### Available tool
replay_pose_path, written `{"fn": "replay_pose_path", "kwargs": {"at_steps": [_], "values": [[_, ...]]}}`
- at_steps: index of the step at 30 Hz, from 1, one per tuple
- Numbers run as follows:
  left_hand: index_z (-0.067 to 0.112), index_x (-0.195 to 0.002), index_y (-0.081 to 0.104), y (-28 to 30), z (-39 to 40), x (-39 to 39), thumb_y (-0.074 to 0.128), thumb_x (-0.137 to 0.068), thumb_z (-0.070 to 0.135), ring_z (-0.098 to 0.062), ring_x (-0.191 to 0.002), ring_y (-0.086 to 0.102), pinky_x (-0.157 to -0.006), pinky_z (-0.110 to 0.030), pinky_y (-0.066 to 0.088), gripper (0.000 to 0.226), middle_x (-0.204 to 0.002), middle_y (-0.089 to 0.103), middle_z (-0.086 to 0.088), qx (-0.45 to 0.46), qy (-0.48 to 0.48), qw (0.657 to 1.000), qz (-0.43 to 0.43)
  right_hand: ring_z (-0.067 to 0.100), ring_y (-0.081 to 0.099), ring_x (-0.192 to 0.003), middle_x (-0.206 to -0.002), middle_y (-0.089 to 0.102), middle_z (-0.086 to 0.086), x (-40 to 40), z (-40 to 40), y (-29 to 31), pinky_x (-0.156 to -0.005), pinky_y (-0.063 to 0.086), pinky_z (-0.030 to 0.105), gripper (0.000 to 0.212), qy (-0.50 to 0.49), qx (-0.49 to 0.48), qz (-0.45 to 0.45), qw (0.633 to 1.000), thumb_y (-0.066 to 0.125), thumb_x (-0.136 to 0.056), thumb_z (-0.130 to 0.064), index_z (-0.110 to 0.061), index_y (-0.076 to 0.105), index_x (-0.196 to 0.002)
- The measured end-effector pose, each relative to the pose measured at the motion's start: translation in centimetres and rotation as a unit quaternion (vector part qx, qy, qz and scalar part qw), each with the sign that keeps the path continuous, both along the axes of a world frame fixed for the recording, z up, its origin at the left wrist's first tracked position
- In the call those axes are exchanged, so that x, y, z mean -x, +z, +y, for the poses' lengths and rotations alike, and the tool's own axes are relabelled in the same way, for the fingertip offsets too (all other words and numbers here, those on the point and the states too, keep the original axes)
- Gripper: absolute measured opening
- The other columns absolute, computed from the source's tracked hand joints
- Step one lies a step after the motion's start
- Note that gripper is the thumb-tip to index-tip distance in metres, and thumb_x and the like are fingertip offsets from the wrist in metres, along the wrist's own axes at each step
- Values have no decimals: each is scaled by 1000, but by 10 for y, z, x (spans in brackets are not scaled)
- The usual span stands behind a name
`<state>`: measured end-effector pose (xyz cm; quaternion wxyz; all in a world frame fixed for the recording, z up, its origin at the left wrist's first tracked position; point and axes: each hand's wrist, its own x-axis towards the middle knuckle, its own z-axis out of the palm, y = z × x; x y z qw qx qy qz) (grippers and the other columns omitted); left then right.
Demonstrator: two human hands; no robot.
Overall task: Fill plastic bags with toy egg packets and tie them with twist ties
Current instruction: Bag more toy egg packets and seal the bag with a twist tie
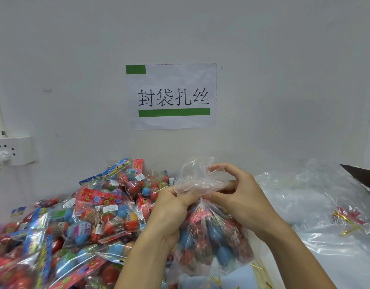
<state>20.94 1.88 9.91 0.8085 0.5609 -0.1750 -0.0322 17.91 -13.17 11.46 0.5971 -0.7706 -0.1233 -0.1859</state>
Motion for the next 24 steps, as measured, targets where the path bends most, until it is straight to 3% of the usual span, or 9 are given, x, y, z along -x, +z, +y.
{"fn": "replay_pose_path", "kwargs": {"at_steps": [3, 5, 7, 9, 13, 17, 22, 24], "values": [[3, -92, 80, 1, 1, 1, 78, -70, 13, -37, -90, 70, -85, -49, 58, 24, -101, 73, -28, -18, 7, 1000, -6, 8, 62, -56, -69, 75, 1, 1, -2, 1, -52, 46, 16, 46, 10, -3, 6, 1000, 76, -83, 0, -29, 62, -117], [8, -90, 81, 3, 2, 2, 80, -62, 19, -32, -88, 74, -76, -39, 61, 30, -98, 75, -21, -17, -1, 1000, -14, 11, 67, -64, -74, 77, 2, 2, -4, 2, -60, 50, 21, 42, 20, -6, 12, 1000, 71, -89, -2, -29, 62, -120], [12, -91, 82, 3, 3, 2, 82, -57, 24, -31, -89, 74, -76, -37, 61, 36, -97, 76, -17, -15, -6, 1000, -17, 15, 73, -74, -83, 78, 6, 3, -6, 3, -69, 56, 30, 34, 32, -9, 15, 999, 63, -96, -6, -29, 62, -122], [14, -91, 82, 3, 3, 2, 83, -54, 27, -31, -92, 74, -78, -39, 61, 39, -98, 77, -16, -14, -6, 1000, -14, 14, 74, -74, -84, 78, 6, 3, -7, 3, -65, 55, 28, 32, 30, -6, 15, 999, 55, -100, -6, -29, 63, -122], [13, -89, 82, 4, 4, 3, 85, -49, 28, -28, -90, 75, -69, -29, 59, 43, -98, 77, -15, 2, -9, 1000, -8, 13, 73, -71, -82, 78, 9, 1, -6, 3, -61, 53, 27, 31, 30, -27, 27, 999, 50, -102, -6, -27, 64, -120], [10, -92, 81, 5, 5, 3, 81, -57, 22, -29, -92, 75, -70, -28, 59, 36, -100, 76, -17, 11, -19, 1000, -12, 21, 72, -76, -86, 77, 16, -2, -6, 0, -68, 50, 37, 28, 38, -78, 52, 995, 52, -101, -5, -21, 64, -121], [10, -91, 81, 8, 5, 7, 82, -58, 21, -28, -89, 75, -70, -29, 59, 35, -99, 76, -18, 10, -52, 998, -24, 10, 62, -58, -85, 77, 15, -6, -11, 0, -47, 44, 17, 20, 65, -146, 131, 978, 58, -98, -3, -5, 63, -118], [9, -94, 80, 8, 4, 7, 80, -64, 18, -29, -91, 75, -72, -30, 59, 31, -100, 76, -18, -4, -56, 998, -27, 14, 55, -59, -76, 73, 9, -6, -15, -2, -50, 41, 19, 20, 56, -134, 142, 979, 63, -95, -2, 5, 67, -114]]}}
